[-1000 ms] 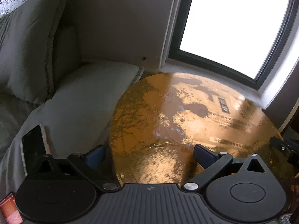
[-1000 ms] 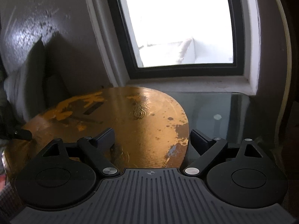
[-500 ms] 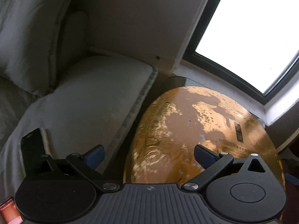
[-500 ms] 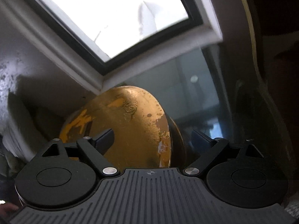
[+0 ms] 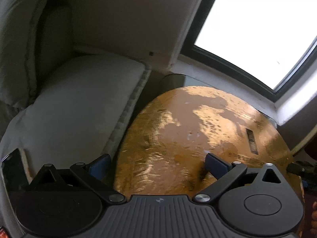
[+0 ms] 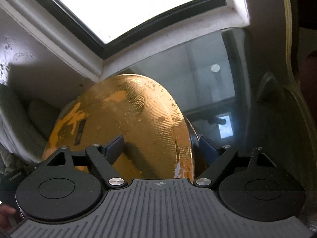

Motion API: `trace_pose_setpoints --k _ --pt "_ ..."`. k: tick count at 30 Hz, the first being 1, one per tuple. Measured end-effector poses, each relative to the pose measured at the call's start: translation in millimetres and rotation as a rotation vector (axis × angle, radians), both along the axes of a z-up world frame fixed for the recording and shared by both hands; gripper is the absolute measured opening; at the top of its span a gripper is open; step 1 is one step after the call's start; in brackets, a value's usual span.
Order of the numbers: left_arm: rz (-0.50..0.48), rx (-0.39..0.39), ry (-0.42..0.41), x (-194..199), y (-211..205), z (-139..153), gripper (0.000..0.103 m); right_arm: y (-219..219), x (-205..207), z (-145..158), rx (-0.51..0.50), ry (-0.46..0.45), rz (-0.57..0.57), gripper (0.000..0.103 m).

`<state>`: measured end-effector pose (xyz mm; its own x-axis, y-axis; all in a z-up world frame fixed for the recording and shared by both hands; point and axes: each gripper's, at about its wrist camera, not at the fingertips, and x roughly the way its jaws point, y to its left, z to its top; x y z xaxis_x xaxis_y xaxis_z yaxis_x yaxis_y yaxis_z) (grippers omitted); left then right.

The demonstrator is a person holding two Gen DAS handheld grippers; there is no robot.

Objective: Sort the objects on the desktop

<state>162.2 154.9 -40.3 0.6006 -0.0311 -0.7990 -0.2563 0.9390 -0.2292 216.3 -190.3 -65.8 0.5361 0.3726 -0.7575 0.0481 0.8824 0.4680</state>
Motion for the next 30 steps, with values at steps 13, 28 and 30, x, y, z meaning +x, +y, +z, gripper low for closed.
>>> trace_pose_setpoints --k 13,28,30 --pt "0.017 0.175 -0.158 -25.2 -27.8 -1.3 0.098 23.3 -34.1 8.4 -0.193 -0.286 0.051 0.077" --pt "0.026 0.199 -0.28 -44.2 -32.3 4.4 0.096 22.1 -56.9 6.5 -0.176 -0.449 -0.008 0.072" --pt "0.027 0.2 -0.297 -46.4 -32.1 4.2 0.097 22.0 -59.7 6.5 -0.172 -0.468 -0.013 0.072"
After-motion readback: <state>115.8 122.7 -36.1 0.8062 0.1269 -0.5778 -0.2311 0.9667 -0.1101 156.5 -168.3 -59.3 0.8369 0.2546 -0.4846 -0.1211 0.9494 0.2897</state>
